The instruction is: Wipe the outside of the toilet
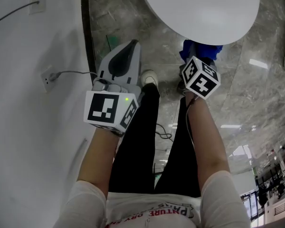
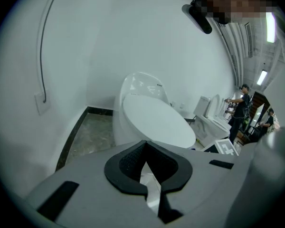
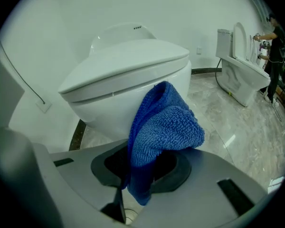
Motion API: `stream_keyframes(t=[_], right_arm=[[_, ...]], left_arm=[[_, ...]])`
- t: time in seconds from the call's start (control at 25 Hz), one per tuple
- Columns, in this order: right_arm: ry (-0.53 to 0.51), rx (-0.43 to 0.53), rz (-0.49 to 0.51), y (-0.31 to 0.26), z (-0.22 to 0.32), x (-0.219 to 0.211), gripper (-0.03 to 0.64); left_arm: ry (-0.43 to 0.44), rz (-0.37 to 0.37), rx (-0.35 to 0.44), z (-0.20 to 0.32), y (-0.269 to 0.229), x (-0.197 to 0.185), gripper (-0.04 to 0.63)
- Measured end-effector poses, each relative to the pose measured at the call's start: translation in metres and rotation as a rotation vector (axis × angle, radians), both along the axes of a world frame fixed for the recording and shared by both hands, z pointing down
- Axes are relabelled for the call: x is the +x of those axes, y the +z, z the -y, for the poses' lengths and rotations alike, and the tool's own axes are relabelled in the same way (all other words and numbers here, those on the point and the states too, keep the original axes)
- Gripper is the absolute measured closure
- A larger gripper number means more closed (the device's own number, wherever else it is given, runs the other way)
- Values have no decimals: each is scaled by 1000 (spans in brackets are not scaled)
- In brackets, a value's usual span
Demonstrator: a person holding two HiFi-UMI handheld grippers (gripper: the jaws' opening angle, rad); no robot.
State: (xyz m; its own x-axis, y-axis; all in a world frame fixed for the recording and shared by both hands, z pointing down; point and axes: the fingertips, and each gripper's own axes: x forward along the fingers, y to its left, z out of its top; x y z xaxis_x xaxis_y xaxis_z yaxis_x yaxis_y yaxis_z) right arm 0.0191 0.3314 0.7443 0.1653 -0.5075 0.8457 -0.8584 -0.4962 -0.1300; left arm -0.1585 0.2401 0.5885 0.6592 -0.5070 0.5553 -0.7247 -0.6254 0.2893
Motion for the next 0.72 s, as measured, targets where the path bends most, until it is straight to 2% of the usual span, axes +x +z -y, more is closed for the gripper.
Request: stream_keyframes(t=[0.2, 0.36, 0.56, 0.72], right_arm=[[46, -24, -2, 1, 5, -15, 531], [27, -28, 19, 2, 11, -39, 531], [-79, 1, 107, -4, 25, -83, 531], [-188, 11, 149, -29, 26, -109, 531]], left_arm=[[-27, 12, -7, 9, 8, -23, 589], [-34, 19, -13, 10, 14, -38, 589], [-35, 21, -29, 4, 11, -48, 589], [-49, 8, -39, 3, -9, -52, 589]])
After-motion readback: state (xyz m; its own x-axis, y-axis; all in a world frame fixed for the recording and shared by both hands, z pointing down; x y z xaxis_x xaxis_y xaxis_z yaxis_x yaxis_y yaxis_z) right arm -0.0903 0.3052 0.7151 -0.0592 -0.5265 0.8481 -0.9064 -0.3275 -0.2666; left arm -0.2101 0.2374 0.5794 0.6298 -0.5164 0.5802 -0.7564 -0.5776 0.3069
